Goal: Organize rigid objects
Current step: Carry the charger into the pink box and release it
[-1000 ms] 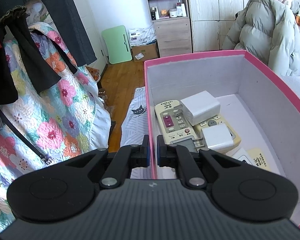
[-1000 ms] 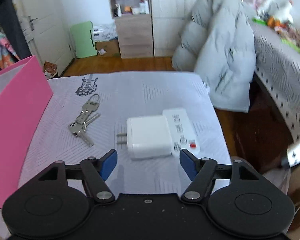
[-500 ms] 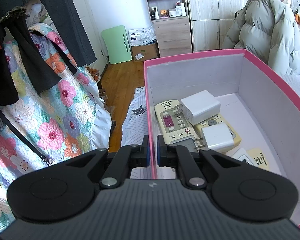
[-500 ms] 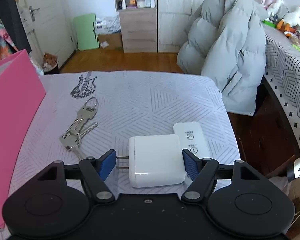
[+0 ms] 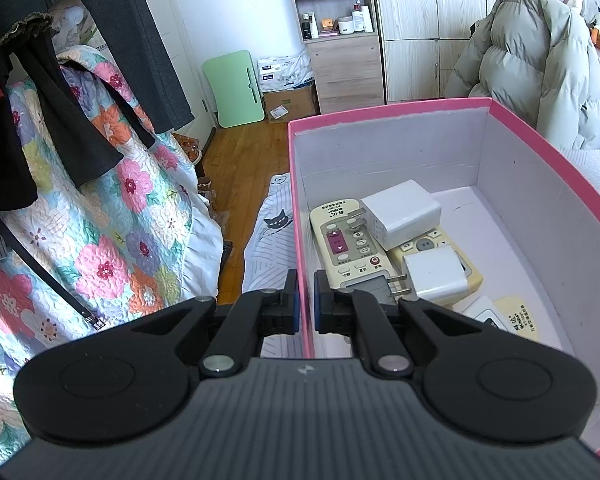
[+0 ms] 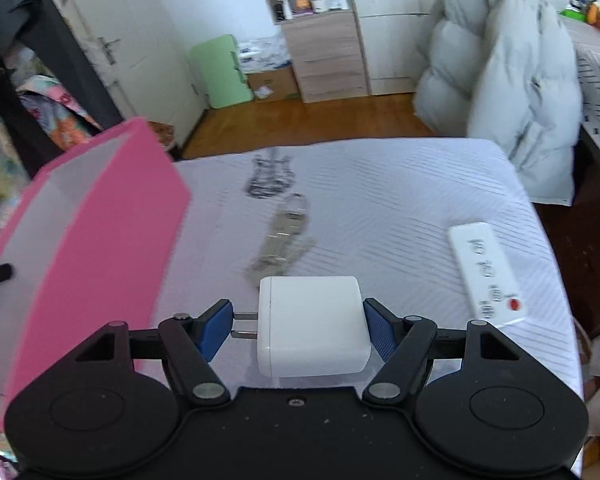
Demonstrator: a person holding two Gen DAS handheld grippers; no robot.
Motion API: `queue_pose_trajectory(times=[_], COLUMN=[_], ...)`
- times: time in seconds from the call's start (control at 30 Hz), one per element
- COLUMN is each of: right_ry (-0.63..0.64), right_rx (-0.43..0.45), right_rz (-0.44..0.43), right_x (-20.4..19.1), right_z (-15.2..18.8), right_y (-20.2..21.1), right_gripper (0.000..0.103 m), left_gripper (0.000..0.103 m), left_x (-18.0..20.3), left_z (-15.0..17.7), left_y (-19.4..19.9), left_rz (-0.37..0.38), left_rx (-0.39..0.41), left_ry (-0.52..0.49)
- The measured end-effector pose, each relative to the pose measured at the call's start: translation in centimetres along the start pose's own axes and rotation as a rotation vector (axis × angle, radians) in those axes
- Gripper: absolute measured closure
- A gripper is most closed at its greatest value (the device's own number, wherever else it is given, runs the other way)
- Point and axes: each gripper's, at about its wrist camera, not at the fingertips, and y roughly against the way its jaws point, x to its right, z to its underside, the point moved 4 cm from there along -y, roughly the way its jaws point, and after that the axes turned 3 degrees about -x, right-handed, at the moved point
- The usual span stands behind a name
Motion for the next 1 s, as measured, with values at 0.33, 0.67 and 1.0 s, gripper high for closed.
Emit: queue_pose_trajectory(times=[0.33,0.67,1.0], right_ry=[0.288,0.654,0.789], right_rx=[0.085,-0.107,-0.255], right_rz=[-0.214,-0.137,-0.006], right_x=[-11.7,-20.3,-22.7], right_z=[-2.4,-3.3,-2.4], right_y=[5.8,-1.9,-7.0], right_gripper=[0.027,0.028,0.029], left_gripper=[0.097,0.097,0.097], left_x=[0.2,0.1,-0.5], left_z=[0.0,0.0,0.0], left_y=[-0.1,0.0,0.0], left_rz=[0.007,-0.003,0.037], left_rx=[-0.004,-0.001,0.007], left_ry=[0.009,-0.004,0.032])
